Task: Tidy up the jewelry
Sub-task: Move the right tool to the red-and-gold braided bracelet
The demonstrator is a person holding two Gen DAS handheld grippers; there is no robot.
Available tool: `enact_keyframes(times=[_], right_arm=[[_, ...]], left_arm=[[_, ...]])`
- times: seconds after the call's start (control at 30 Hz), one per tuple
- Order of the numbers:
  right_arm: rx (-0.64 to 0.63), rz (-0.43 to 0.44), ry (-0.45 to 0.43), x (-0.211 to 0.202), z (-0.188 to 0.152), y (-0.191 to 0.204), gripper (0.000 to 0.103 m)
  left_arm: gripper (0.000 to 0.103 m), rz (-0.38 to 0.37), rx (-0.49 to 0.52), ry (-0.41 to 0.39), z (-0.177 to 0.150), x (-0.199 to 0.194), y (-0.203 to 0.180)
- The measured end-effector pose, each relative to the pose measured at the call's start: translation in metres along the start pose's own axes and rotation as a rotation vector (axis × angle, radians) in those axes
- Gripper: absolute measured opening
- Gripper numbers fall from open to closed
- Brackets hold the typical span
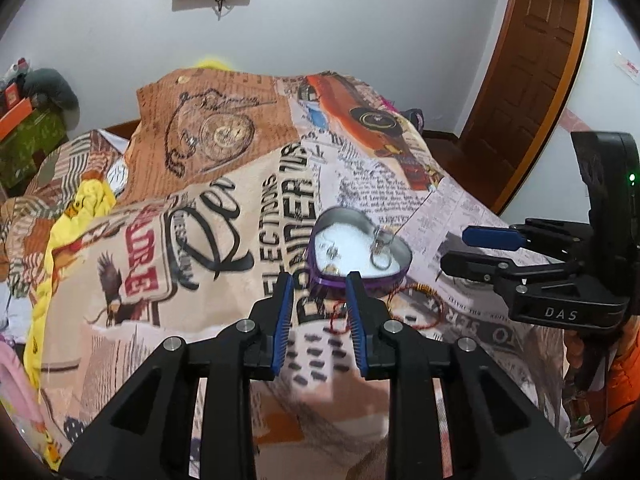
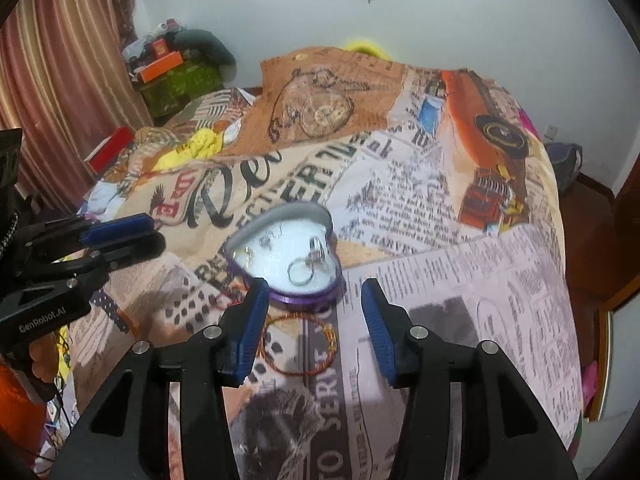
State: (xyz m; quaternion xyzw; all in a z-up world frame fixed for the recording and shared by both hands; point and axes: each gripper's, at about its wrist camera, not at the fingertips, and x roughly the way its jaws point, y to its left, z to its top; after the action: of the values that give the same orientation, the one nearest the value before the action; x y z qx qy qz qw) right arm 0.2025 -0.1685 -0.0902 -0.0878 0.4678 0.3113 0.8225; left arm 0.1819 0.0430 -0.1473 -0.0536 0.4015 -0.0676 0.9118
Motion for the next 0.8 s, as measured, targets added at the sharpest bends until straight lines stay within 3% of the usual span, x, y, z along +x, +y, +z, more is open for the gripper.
enact_keyframes(times=[0.13, 0.37, 0.67, 0.8], right_arm=[[0.027, 0.008, 0.07, 0.016, -0.015, 0.001, 0.05], [0.032, 0.031, 0.147, 0.039, -0.025, 0.007, 0.05], [0.038, 0.053, 0.165, 0.05, -0.023, 0.005, 0.056], [0.054, 0.012, 0.135, 0.043, -0.025, -0.003, 0.056]], left_arm=[[0.026, 0.005, -0.02, 0.026, -0.011, 0.002, 0.003], [0.026, 0.004, -0.038, 0.069, -0.029, 0.008, 0.005], [0.026, -0.002, -0.055, 0.091, -0.037, 0.014, 0.008], [0.026, -0.007, -0.053, 0.098, -0.039, 0.017, 0.008]])
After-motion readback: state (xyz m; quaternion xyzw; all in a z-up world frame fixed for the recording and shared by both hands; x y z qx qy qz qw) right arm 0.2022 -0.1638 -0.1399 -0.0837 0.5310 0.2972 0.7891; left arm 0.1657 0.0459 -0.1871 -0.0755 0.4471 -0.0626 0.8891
